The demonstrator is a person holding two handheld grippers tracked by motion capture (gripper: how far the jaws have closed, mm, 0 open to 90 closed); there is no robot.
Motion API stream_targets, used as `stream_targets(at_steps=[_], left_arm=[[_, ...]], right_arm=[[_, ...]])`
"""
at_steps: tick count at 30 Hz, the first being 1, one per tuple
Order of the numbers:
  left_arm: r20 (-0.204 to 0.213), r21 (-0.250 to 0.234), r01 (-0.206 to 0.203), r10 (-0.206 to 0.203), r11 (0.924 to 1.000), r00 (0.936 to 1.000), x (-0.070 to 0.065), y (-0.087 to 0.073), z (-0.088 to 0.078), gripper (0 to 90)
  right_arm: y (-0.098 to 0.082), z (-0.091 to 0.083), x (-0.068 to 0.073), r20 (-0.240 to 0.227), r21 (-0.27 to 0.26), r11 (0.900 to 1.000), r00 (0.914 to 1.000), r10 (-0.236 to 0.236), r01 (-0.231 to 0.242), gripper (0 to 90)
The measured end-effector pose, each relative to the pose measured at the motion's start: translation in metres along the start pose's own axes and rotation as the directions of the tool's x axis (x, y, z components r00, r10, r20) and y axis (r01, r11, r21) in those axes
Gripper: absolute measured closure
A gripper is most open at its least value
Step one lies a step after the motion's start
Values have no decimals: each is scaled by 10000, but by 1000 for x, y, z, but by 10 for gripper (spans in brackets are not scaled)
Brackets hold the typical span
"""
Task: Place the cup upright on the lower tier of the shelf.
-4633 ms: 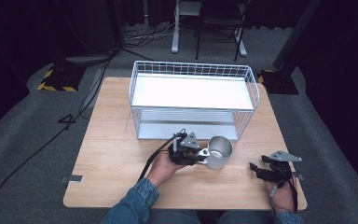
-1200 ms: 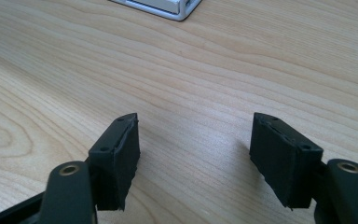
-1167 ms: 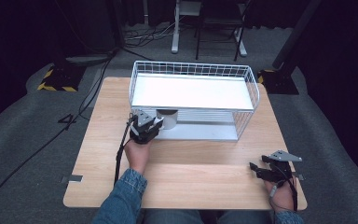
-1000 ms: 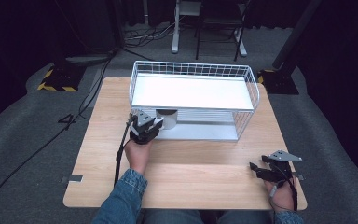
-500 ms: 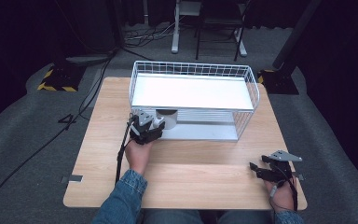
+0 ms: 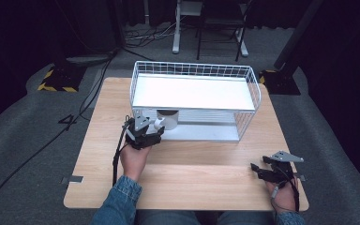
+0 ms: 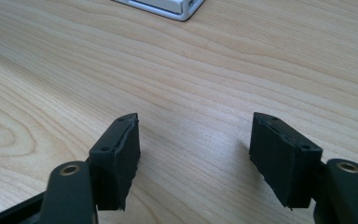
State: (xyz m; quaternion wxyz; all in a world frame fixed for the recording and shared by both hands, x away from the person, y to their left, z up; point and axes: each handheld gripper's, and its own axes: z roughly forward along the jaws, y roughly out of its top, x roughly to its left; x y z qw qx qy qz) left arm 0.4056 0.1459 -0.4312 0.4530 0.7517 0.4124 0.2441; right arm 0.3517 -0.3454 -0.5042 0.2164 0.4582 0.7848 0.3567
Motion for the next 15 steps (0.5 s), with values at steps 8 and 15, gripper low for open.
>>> stream_targets(at_steps=[8, 15], left_arm=[[558, -114, 44, -38, 9999, 9984, 4, -6, -25, 287], [1184, -344, -134, 174, 9993, 9928, 8, -20, -59, 269]], right_arm=[[0, 1, 0, -79, -6, 10000, 10000, -29, 29, 335], [1, 1, 1, -115, 3, 10000, 9999, -52, 52, 334]])
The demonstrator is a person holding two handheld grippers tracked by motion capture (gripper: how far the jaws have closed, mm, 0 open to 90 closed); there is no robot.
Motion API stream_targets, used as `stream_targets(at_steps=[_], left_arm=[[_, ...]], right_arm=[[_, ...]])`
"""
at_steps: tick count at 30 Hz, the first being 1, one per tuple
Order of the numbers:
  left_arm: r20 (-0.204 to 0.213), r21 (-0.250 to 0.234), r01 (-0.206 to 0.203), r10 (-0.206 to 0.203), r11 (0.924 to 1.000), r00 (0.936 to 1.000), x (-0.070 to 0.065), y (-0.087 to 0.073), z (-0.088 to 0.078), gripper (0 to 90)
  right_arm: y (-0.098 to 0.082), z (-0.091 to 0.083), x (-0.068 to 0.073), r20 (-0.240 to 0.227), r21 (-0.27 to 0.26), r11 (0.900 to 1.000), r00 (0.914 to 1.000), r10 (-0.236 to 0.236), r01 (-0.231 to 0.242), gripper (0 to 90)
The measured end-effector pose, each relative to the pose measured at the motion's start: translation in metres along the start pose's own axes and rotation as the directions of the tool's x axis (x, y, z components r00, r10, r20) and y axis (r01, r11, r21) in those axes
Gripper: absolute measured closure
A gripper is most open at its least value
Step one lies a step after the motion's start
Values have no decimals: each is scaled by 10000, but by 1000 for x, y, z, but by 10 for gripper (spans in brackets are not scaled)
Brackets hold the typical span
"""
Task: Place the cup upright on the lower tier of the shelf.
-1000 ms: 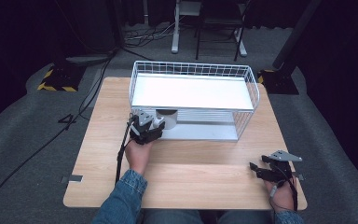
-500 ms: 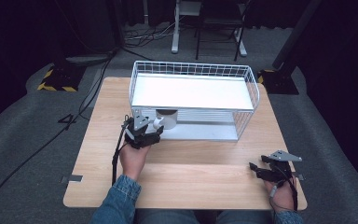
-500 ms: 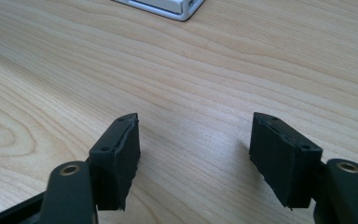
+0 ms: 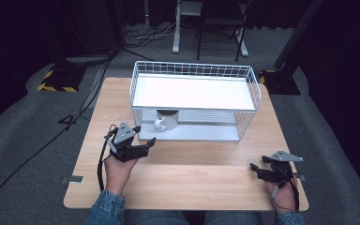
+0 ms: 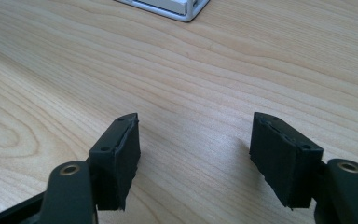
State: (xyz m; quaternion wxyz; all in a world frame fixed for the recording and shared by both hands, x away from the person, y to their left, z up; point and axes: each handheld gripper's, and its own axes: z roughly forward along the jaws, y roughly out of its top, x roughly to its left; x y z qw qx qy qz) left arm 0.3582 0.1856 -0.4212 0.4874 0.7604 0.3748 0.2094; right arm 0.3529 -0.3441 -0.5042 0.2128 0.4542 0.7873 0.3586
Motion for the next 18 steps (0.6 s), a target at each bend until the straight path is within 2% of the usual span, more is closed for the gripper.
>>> stream_targets(at_steps=[1, 2, 3, 6, 12, 13, 15, 18], left_arm=[[0, 0, 0, 0, 10000, 10000, 0, 0, 0, 265], [129, -88, 17, -16, 10000, 9999, 0, -3, -10, 263], [129, -88, 17, -16, 10000, 9999, 0, -3, -10, 263], [176, -26, -3, 4, 10000, 9998, 0, -8, -27, 255], [272, 177, -25, 20, 9998, 9996, 2, -18, -43, 236], [305, 166, 76, -81, 9998, 9995, 4, -23, -48, 231], [283, 178, 49, -54, 9998, 9996, 5, -26, -50, 221], [4, 272, -26, 26, 9996, 10000, 9, -36, -57, 209]], right_arm=[[0, 0, 0, 0, 0, 10000, 10000, 0, 0, 334], [0, 0, 0, 2, 3, 10000, 10000, 3, -3, 334], [0, 0, 0, 1, 2, 10000, 10000, 5, -5, 334], [0, 0, 0, 22, 0, 10000, 10000, -2, 2, 336], [0, 0, 0, 6, 4, 10000, 10000, -3, 3, 336], [0, 0, 0, 21, 7, 10000, 10000, 2, -2, 335], [0, 0, 1, 14, 13, 10000, 10000, 8, -8, 335], [0, 0, 1, 9, 8, 10000, 10000, 1, -1, 335]])
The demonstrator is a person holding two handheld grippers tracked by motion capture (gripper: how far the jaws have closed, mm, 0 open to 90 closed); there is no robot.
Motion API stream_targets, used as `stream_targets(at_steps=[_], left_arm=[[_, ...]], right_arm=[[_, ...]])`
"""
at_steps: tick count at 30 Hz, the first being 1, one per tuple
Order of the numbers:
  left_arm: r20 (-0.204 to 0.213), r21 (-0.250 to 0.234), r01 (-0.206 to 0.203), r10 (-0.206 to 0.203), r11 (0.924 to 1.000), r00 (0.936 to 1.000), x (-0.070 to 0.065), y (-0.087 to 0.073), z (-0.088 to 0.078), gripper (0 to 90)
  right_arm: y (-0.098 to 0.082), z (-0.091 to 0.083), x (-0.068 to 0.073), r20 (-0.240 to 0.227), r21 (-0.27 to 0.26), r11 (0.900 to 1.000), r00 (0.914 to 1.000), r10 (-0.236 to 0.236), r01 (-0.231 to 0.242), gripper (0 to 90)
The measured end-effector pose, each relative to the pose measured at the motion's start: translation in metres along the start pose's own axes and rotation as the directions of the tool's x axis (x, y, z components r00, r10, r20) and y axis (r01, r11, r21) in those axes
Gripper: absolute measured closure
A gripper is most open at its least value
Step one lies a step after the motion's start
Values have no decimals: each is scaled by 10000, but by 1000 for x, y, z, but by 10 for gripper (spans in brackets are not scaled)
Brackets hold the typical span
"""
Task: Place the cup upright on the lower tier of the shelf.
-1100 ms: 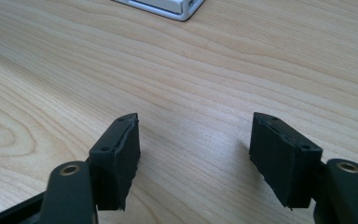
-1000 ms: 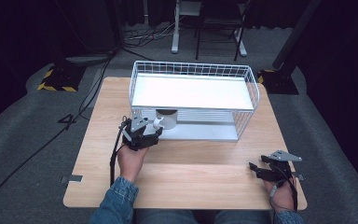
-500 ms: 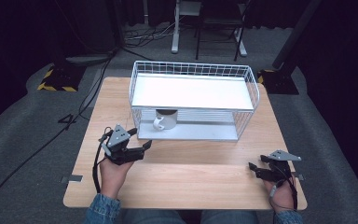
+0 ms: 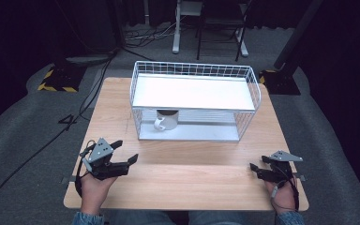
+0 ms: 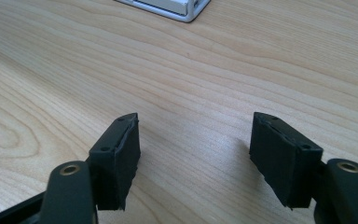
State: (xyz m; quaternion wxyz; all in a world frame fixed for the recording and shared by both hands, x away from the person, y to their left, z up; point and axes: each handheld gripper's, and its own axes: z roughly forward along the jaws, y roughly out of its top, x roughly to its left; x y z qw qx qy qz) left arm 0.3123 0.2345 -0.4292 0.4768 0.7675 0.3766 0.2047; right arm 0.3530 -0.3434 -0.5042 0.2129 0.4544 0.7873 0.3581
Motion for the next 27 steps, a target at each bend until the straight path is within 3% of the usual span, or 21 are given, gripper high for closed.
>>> stream_targets(at_steps=[7, 8, 10, 14, 15, 17, 25, 27], left_arm=[[-330, 332, -3, 14, 9994, 9995, 10, -19, -6, 183], [-293, 395, 244, -232, 9989, 9993, 15, -26, -6, 181], [-361, 527, 302, -284, 9982, 9989, 18, -31, -5, 173], [-609, 883, 168, -115, 9959, 9981, 20, -38, -1, 171], [-771, 1332, 205, -103, 9909, 9970, 22, -43, 3, 171], [-823, 1655, 314, -179, 9857, 9964, 23, -47, 7, 171], [-955, 2446, 579, -354, 9679, 9948, 29, -59, 15, 168], [-1037, 2470, 593, -344, 9672, 9940, 29, -60, 16, 164]], right_arm=[[0, 0, 0, -22, -13, 10000, 10000, -31, 31, 335], [0, 0, 0, -38, -9, 10000, 10000, -52, 52, 335], [0, 0, 0, -45, -17, 10000, 10000, -62, 62, 335], [0, 0, 0, -63, -27, 10000, 9999, -89, 89, 335], [0, 0, 0, -77, -29, 10000, 9999, -94, 94, 335], [0, 0, 0, -78, -28, 9999, 9999, -99, 99, 335], [0, 0, 1, -98, -16, 9999, 9999, -132, 132, 335], [0, 0, 1, -87, -23, 9999, 9999, -128, 128, 335]])
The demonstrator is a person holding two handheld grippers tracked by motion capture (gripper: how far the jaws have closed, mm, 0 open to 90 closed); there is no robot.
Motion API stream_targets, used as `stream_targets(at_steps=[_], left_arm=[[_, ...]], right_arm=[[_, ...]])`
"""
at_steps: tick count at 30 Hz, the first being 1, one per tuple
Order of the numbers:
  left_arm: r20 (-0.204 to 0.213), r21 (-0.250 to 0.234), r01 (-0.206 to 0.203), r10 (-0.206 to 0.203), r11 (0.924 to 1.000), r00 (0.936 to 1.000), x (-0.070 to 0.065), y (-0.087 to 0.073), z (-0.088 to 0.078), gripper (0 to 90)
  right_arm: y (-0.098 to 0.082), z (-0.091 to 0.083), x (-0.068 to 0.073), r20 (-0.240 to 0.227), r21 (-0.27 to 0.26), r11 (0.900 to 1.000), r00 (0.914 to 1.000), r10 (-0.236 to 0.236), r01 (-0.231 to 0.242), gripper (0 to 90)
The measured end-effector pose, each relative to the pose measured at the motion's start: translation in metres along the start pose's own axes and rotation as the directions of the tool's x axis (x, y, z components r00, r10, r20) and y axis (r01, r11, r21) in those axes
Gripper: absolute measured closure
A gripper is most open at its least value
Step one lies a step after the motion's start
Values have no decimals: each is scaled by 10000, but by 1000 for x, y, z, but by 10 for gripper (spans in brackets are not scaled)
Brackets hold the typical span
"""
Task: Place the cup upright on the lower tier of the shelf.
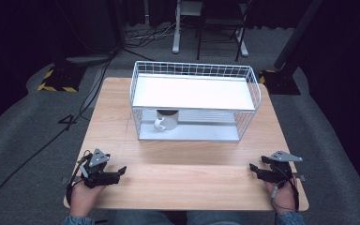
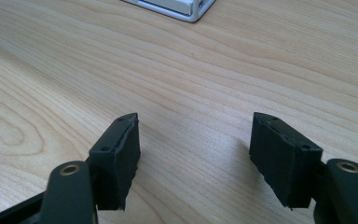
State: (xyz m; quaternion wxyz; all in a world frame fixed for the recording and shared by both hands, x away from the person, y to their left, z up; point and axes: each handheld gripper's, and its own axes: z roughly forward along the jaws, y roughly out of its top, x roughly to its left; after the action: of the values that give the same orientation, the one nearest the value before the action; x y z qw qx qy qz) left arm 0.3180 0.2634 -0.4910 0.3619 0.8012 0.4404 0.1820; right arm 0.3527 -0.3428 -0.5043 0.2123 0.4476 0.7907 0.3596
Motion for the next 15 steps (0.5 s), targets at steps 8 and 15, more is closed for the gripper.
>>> stream_targets(at_steps=[8, 15], left_arm=[[-284, 792, 173, -151, 9967, 9995, 4, -7, 9, 157], [-475, 869, 391, -351, 9954, 9983, 10, -9, 13, 44]], right_arm=[[0, 0, 0, -16, 2, 10000, 10000, 4, -4, 336], [0, 0, 0, -18, 1, 10000, 10000, 4, -4, 335]])
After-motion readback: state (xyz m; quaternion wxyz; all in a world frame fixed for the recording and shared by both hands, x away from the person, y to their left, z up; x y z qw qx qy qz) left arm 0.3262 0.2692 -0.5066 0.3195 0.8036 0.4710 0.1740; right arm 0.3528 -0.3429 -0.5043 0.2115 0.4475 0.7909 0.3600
